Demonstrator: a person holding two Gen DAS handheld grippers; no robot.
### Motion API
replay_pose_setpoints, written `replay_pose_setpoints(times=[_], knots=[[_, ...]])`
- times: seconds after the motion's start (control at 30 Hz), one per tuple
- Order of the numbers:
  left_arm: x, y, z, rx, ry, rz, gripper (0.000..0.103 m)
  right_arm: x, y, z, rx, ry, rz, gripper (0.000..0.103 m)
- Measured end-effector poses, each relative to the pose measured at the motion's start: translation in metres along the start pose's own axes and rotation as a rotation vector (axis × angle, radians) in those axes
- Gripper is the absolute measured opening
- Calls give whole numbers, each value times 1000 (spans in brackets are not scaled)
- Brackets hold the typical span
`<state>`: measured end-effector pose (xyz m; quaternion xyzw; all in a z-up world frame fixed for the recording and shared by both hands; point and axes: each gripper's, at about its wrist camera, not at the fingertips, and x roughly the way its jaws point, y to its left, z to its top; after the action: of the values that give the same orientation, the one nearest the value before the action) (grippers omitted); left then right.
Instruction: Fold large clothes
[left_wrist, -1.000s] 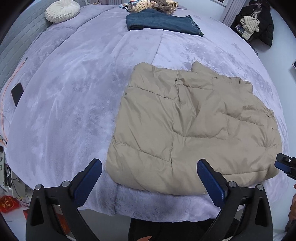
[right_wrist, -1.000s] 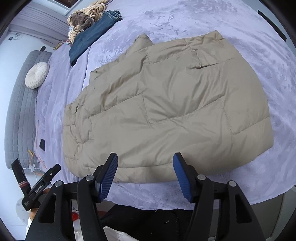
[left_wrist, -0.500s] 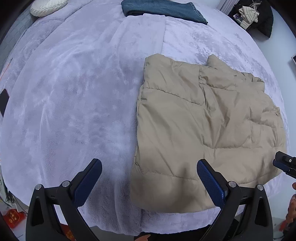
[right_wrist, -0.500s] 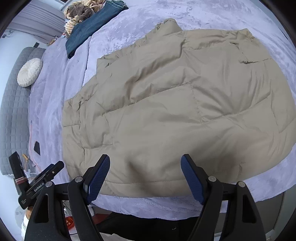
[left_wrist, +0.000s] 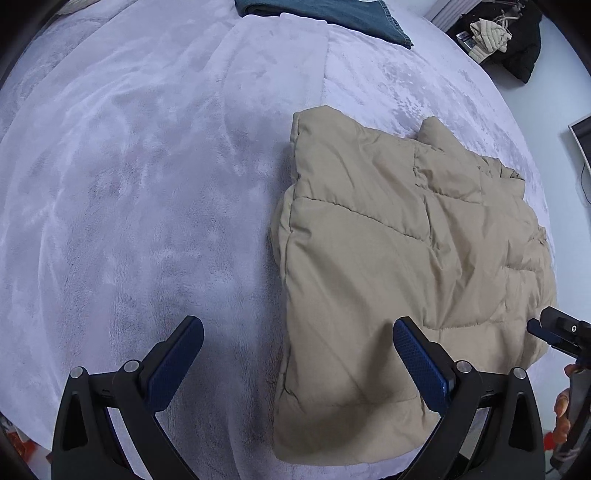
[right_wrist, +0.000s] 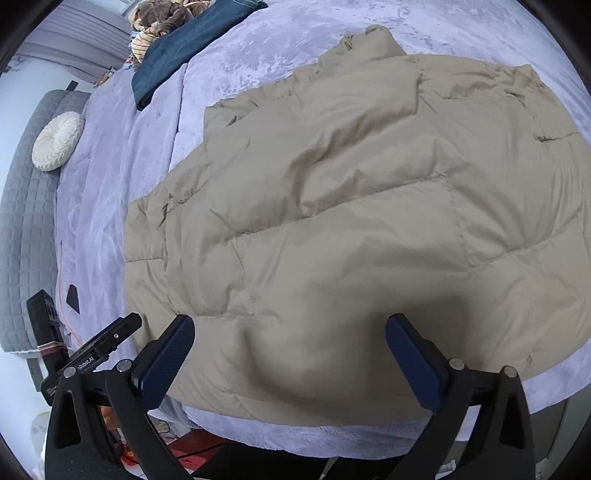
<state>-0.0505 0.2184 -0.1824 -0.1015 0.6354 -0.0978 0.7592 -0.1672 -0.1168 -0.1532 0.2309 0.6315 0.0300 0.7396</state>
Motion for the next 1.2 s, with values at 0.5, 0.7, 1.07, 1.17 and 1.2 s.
replay_pose_setpoints(times=[0.5, 0.7, 1.07, 1.17, 1.2], knots=[[74, 18, 36, 16, 193, -554, 102, 45, 0, 13, -1, 94, -72, 103], [88, 2, 46, 39, 254, -686, 102, 51, -1, 13, -11, 98, -93, 103], [68, -46, 39, 212, 284, -676, 30, 12, 0, 19, -56, 59, -47, 103], [41, -63, 38, 242, 251, -671, 29, -18, -7, 27, -89, -66, -69, 100], [32, -70, 38, 252, 238, -667, 29, -23, -10, 30, -94, -93, -66, 90]])
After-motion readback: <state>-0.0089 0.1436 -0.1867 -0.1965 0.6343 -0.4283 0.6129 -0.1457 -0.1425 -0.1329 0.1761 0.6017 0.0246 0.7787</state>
